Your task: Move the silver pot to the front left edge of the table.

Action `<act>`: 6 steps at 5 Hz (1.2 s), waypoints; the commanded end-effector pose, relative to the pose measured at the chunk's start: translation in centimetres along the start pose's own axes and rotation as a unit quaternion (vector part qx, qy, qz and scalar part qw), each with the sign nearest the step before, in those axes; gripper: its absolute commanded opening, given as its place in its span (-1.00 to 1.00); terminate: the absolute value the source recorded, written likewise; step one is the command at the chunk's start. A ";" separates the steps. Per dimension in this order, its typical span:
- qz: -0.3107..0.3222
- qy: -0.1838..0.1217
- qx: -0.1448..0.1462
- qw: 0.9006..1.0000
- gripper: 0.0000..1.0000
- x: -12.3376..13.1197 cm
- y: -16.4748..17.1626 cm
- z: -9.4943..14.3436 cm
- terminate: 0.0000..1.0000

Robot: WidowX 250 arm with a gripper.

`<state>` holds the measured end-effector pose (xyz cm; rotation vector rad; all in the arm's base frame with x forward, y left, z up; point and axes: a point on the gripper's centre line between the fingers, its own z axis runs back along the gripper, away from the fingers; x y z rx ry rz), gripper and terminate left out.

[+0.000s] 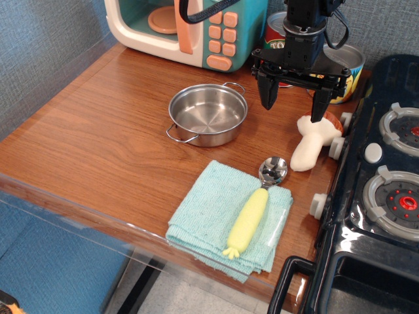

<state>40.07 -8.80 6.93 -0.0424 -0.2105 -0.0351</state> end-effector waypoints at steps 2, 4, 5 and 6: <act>0.001 0.011 0.009 1.000 1.00 -0.2 0.3 0.0 -1.00; 0.043 0.008 0.065 0.997 1.00 -1.0 4.8 1.5 -1.00; 0.061 0.015 0.074 0.995 1.00 -1.5 6.2 1.3 -1.00; 0.070 0.031 0.072 0.994 1.00 -1.6 6.9 0.0 -1.00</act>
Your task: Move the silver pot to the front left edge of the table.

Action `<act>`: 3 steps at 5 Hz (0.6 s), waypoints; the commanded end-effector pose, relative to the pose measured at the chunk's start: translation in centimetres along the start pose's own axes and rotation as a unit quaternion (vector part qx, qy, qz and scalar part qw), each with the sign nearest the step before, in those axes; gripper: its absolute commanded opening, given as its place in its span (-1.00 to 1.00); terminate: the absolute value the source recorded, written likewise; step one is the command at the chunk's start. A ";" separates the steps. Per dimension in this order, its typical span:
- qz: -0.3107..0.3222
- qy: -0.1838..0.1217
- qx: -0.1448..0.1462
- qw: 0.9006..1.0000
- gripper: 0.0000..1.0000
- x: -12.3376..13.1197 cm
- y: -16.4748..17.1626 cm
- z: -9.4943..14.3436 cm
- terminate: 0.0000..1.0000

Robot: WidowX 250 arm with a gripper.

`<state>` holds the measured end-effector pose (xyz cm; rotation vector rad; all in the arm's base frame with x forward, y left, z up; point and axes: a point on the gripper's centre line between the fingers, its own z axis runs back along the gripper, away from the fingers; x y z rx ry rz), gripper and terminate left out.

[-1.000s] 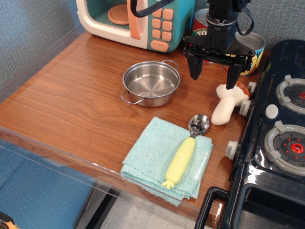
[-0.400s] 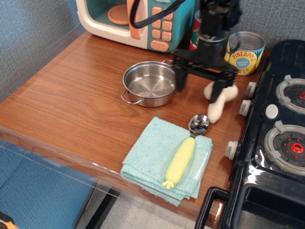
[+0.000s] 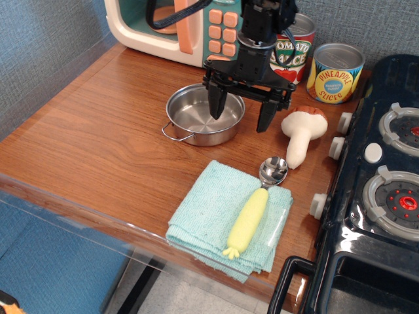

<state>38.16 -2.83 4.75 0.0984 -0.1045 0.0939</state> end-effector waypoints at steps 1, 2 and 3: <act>0.009 0.007 -0.007 1.000 1.00 1.1 0.3 -1.3 -1.00; 0.007 0.023 -0.009 1.000 -1.00 1.3 -0.1 -2.9 -1.00; 0.002 0.020 -0.012 1.000 -1.00 1.3 -0.3 -2.8 -1.00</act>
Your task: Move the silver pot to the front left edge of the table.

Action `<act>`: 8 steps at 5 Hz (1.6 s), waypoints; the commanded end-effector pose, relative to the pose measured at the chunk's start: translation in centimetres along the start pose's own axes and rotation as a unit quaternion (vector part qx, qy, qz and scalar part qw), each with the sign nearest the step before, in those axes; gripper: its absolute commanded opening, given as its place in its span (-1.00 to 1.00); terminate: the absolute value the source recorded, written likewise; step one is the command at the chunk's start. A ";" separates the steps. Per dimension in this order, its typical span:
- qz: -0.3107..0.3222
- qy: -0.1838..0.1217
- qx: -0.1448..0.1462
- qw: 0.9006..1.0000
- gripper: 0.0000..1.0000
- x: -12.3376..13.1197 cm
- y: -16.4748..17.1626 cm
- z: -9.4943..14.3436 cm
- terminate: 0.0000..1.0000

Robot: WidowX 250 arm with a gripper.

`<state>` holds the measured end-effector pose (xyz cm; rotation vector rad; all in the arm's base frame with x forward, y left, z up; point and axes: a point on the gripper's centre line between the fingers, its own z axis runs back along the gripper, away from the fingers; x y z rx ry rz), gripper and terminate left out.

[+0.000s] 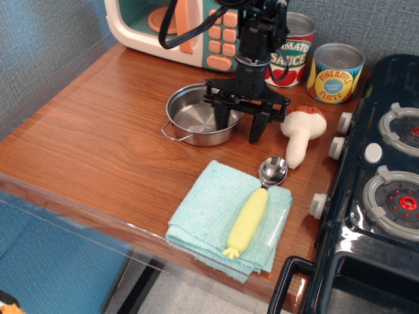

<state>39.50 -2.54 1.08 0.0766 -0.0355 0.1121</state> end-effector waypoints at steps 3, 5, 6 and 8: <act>0.056 -0.092 -0.006 0.994 -1.00 -2.2 5.7 6.2 -1.00; 0.125 -0.065 0.016 0.990 -1.00 -6.5 12.3 5.1 -1.00; 0.171 -0.070 -0.005 0.983 -1.00 -8.8 15.5 4.5 -1.00; 0.210 -0.049 -0.009 0.976 -1.00 -9.1 18.7 2.1 -1.00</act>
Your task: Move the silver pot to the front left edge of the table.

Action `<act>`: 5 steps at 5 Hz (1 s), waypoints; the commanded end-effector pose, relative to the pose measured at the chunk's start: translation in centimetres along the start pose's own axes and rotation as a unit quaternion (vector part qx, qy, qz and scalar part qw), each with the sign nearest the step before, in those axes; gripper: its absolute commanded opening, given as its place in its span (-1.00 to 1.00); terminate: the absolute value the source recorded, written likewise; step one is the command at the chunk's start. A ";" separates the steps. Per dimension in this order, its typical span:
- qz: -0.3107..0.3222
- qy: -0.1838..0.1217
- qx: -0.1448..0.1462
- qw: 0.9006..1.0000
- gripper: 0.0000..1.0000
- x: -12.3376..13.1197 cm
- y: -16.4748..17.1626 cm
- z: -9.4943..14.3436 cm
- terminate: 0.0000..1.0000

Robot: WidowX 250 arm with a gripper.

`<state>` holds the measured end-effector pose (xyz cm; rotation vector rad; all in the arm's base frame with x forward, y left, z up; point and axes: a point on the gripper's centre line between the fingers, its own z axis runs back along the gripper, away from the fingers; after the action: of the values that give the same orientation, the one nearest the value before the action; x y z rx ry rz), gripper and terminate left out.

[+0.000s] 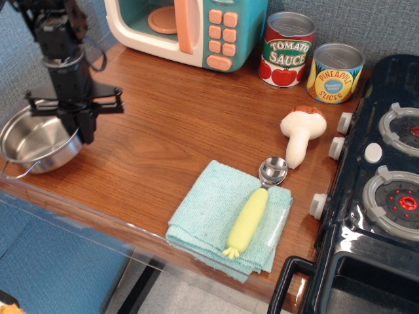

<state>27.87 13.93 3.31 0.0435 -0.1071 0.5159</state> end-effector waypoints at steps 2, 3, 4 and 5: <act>0.015 -0.031 -0.006 0.999 -1.00 3.0 1.3 0.1 -1.00; 0.005 -0.034 -0.003 0.999 1.00 3.1 0.6 1.3 -1.00; -0.034 -0.057 -0.011 0.998 1.00 3.4 -0.2 3.5 -1.00; -0.062 -0.066 -0.001 0.996 1.00 3.4 -1.2 5.4 -1.00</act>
<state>30.89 14.35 6.69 0.0593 -0.1575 0.3869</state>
